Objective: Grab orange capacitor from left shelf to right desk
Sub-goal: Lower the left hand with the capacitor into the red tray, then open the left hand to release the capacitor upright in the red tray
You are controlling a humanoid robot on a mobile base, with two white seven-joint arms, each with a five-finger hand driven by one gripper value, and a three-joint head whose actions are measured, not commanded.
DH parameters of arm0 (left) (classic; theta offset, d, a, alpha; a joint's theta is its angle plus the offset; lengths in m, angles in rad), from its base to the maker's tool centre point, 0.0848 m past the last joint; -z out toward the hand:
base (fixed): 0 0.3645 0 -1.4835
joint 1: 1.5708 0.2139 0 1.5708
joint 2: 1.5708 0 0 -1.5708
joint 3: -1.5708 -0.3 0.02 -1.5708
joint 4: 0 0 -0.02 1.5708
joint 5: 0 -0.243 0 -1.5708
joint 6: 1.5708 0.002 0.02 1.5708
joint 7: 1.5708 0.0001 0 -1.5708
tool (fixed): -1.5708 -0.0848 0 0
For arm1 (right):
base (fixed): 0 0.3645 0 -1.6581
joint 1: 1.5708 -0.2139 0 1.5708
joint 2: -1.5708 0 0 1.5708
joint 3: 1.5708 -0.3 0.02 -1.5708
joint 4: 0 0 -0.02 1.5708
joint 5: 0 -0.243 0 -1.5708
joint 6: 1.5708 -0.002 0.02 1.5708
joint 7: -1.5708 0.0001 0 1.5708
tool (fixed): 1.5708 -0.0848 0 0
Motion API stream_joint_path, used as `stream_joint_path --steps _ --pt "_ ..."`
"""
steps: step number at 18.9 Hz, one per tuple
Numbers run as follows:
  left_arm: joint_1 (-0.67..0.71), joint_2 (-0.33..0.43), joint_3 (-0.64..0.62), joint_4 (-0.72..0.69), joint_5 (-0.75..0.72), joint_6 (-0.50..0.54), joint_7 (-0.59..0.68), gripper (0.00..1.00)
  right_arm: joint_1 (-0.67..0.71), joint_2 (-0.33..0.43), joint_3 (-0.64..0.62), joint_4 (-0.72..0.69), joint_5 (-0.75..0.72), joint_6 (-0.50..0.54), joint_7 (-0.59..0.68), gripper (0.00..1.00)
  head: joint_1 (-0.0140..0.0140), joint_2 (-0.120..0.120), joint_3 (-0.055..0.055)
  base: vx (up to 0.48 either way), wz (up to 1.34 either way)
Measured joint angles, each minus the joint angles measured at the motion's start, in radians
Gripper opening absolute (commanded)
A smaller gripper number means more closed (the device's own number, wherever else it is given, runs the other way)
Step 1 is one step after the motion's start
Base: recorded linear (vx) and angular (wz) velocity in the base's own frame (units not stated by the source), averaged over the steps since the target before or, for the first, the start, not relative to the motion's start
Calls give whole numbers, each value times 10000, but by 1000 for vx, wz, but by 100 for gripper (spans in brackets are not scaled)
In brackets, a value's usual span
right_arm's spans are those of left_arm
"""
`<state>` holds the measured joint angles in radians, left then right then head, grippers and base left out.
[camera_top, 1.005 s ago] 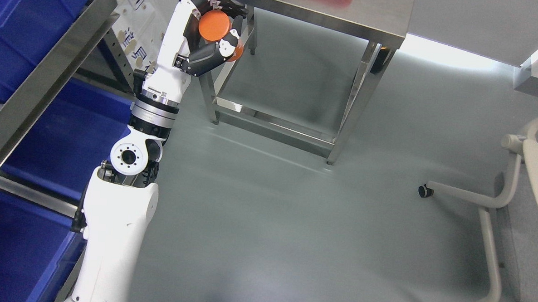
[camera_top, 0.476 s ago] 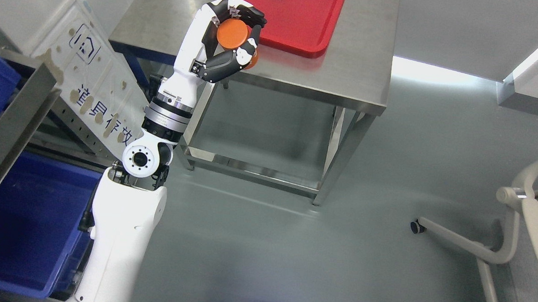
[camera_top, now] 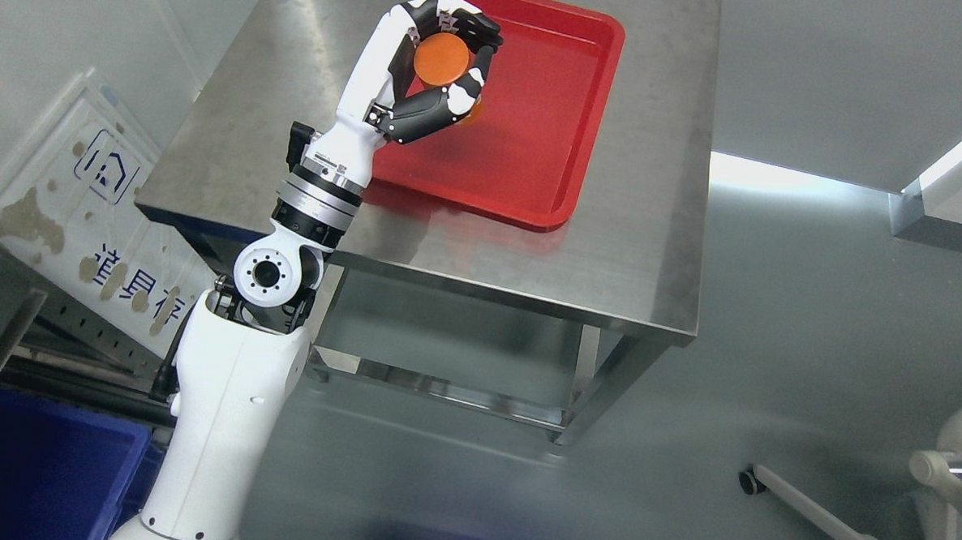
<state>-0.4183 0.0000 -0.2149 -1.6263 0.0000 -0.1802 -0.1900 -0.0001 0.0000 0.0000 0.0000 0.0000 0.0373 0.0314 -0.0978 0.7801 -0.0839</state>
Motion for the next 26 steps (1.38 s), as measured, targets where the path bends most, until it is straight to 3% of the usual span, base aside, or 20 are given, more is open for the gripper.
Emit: stream_joint_path --steps 11,12,13,15,24,26 --pt "50 0 -370 1142 0 170 222 10 1 0 0 0 0 0 0 100 0 2 0 137 -28" --pt "76 0 -397 1214 0 171 223 14 1 0 0 0 0 0 0 100 0 3 0 44 0" --pt "95 0 -419 1283 0 177 224 26 1 0 0 0 0 0 0 100 0 2 0 44 0" --pt "120 0 -461 1391 0 179 224 60 2 0 0 0 0 0 0 100 0 2 0 15 0" --pt "80 0 -602 1648 0 281 227 98 2 0 0 0 0 0 0 100 0 2 0 -3 0" --pt "28 0 -566 1568 0 139 229 99 2 0 0 0 0 0 0 100 0 2 0 0 0"
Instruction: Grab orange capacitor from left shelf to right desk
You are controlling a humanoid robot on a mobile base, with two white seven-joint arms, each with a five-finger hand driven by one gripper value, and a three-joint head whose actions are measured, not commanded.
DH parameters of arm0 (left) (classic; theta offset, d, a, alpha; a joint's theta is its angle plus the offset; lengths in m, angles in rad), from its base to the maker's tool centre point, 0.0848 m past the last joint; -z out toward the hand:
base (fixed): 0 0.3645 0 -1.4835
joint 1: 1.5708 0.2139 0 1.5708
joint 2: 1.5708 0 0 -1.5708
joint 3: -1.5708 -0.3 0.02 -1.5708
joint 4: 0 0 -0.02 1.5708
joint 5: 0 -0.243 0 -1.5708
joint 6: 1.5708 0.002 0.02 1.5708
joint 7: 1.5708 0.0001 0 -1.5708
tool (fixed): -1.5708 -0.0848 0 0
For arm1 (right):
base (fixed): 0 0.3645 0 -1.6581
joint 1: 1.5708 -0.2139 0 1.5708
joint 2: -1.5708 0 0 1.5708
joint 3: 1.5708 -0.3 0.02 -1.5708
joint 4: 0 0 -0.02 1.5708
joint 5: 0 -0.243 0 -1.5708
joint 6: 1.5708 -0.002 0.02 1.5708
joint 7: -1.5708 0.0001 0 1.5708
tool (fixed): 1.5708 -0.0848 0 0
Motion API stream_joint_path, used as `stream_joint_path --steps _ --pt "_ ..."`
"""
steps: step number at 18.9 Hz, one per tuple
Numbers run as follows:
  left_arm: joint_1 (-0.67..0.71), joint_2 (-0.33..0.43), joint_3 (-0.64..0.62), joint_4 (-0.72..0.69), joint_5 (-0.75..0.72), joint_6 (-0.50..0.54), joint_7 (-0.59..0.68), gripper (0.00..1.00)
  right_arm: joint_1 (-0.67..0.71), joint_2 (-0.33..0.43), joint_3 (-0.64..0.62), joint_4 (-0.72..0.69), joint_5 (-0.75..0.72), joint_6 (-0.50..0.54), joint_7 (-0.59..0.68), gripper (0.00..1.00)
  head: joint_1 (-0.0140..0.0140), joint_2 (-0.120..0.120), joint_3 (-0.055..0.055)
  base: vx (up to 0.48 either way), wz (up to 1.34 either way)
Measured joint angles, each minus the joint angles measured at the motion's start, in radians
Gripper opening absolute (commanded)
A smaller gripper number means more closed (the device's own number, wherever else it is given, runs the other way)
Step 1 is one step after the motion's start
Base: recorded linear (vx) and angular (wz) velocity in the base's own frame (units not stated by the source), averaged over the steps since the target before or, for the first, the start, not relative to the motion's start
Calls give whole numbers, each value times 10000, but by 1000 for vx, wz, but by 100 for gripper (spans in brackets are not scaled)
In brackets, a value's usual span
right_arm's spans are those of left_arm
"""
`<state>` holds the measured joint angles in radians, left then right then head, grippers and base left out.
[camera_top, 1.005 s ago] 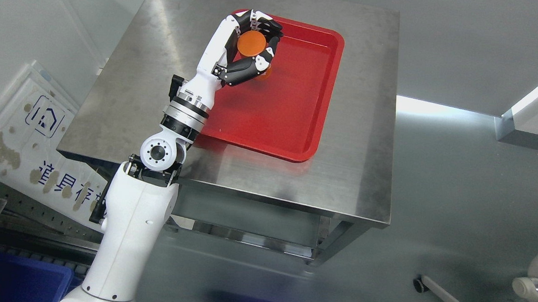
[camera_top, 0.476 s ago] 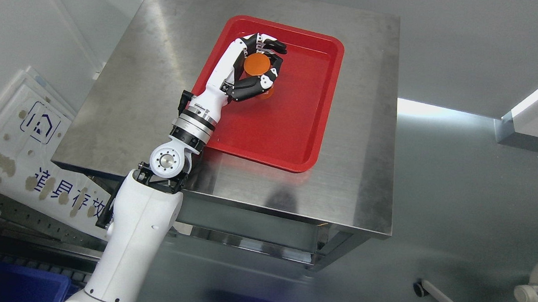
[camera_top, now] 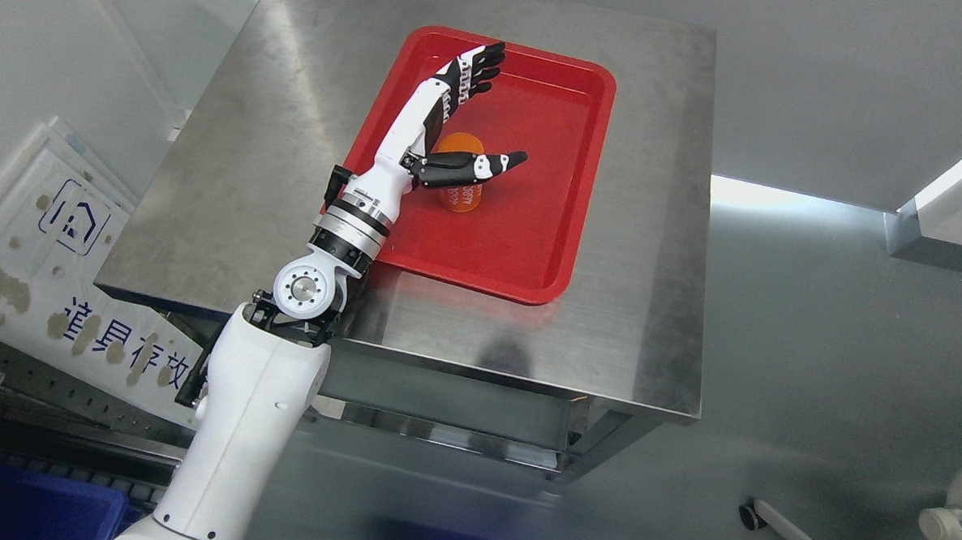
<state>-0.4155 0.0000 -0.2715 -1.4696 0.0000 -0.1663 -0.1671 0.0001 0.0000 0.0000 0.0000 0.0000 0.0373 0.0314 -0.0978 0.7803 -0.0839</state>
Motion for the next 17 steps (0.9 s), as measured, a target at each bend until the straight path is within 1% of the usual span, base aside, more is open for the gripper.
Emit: stream_joint_path --steps 7,11,17 --pt "-187 0 416 -542 0 -132 657 100 0 0 0 0 0 0 0 100 0 0 0 0 0" --pt "-150 0 1010 -798 0 -156 759 100 0 0 0 0 0 0 0 100 0 0 0 0 0" --pt "811 0 1936 -1200 0 -104 734 100 0 0 0 0 0 0 0 100 0 0 0 0 0"
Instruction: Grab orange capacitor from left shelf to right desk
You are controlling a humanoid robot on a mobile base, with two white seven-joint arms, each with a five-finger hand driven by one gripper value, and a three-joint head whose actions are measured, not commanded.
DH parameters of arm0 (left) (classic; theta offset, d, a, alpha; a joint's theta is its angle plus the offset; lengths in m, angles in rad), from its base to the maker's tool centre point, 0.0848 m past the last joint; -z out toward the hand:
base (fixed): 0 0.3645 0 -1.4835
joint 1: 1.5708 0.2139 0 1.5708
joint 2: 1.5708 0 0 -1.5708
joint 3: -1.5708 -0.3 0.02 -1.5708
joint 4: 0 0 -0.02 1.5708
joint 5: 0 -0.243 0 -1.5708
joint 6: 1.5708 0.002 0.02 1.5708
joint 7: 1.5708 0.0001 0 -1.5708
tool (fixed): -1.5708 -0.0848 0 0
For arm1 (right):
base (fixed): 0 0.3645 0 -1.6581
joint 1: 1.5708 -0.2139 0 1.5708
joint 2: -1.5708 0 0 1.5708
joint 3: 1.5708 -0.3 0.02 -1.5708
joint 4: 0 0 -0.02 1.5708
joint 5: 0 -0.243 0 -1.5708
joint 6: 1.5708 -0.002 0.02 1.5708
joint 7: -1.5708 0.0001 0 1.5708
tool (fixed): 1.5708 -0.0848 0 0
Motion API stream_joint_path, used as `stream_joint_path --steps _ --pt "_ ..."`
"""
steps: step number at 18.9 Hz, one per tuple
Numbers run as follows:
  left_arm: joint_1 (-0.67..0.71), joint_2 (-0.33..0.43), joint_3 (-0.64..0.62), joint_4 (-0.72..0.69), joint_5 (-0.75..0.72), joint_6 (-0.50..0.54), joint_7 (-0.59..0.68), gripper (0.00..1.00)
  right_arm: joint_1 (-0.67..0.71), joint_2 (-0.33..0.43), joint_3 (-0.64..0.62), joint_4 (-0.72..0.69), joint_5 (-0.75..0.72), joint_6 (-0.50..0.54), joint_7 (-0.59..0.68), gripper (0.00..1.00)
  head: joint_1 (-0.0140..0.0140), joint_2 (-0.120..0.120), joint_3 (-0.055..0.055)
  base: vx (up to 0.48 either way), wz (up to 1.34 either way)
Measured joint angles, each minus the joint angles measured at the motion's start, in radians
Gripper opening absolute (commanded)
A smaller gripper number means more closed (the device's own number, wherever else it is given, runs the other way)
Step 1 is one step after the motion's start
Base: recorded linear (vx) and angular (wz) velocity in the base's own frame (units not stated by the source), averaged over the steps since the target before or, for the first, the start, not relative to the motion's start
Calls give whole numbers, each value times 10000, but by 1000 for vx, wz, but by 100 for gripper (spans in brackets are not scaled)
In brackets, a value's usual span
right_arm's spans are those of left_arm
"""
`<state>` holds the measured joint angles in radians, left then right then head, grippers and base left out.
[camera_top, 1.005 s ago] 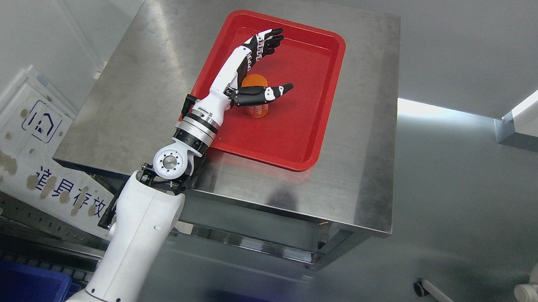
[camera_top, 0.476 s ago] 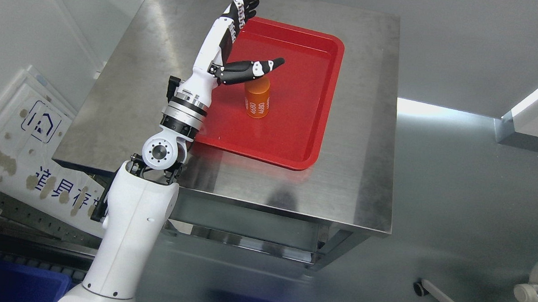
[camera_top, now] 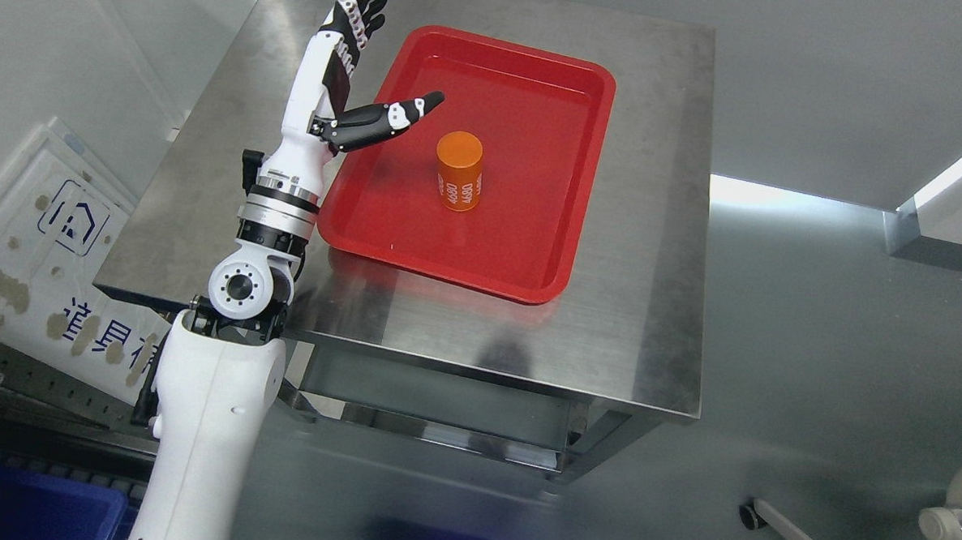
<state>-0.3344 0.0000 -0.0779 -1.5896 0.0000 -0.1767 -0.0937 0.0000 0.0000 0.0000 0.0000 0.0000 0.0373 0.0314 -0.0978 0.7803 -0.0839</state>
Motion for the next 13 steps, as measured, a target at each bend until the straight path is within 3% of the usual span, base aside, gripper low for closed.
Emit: stream_joint_path --steps 13 --pt "538 0 1174 -436 0 1481 74 100 0 0 0 0 0 0 0 100 0 1 0 0 0"
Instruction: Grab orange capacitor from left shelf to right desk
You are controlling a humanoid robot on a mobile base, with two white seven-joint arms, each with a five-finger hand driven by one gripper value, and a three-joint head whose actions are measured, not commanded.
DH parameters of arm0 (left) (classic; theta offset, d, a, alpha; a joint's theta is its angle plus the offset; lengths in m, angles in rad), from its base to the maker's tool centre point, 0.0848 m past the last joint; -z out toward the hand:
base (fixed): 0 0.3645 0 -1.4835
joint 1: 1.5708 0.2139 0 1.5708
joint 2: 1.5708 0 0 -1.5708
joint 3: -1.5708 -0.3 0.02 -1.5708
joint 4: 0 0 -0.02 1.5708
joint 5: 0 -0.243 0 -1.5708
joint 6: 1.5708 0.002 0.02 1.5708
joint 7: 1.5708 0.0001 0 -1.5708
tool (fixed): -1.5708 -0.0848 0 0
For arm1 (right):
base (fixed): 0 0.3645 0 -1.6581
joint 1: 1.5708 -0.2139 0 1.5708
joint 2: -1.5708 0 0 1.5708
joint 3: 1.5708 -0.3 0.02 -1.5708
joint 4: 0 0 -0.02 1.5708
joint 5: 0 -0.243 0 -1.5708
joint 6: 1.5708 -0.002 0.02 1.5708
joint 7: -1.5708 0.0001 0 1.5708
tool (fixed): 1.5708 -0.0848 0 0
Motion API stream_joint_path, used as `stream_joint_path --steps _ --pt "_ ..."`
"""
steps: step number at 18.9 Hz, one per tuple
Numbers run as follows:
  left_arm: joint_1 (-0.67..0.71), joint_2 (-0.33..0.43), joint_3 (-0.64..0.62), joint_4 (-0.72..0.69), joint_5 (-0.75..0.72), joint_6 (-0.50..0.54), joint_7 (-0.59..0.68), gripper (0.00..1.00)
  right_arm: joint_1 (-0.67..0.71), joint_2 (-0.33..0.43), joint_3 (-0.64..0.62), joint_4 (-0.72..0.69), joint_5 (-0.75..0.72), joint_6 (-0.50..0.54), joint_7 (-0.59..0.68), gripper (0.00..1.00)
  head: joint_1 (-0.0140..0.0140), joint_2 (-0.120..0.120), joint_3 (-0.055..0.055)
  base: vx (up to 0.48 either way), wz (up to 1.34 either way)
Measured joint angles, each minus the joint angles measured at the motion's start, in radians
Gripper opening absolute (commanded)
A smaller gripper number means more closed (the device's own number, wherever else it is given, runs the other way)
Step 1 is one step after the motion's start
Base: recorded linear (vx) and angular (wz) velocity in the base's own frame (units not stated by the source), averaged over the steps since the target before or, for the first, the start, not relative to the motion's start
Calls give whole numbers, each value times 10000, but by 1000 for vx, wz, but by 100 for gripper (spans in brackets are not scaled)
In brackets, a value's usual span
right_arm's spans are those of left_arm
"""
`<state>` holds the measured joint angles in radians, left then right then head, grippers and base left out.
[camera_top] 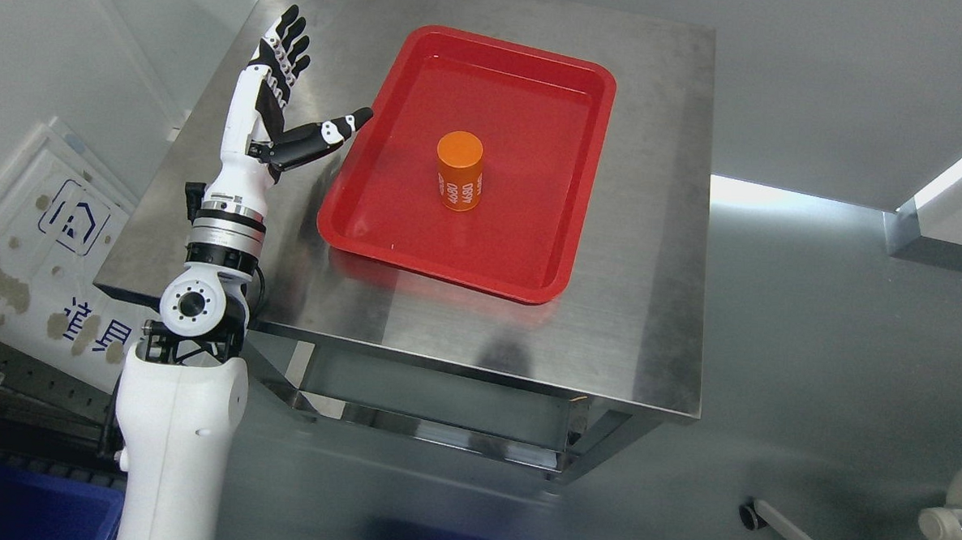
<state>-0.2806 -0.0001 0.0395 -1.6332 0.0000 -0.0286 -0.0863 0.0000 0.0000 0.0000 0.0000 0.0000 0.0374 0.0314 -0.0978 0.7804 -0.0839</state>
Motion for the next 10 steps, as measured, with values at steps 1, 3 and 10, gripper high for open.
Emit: stream_joint_path --steps 1,3,10 --pt "9 0 48 -19 0 46 3 100 0 0 0 0 0 0 0 100 0 0 0 0 0" --pt "26 0 126 -49 0 91 3 100 0 0 0 0 0 0 0 100 0 0 0 0 0" --pt "224 0 304 -112 0 281 -6 100 0 0 0 0 0 0 0 100 0 0 0 0 0"
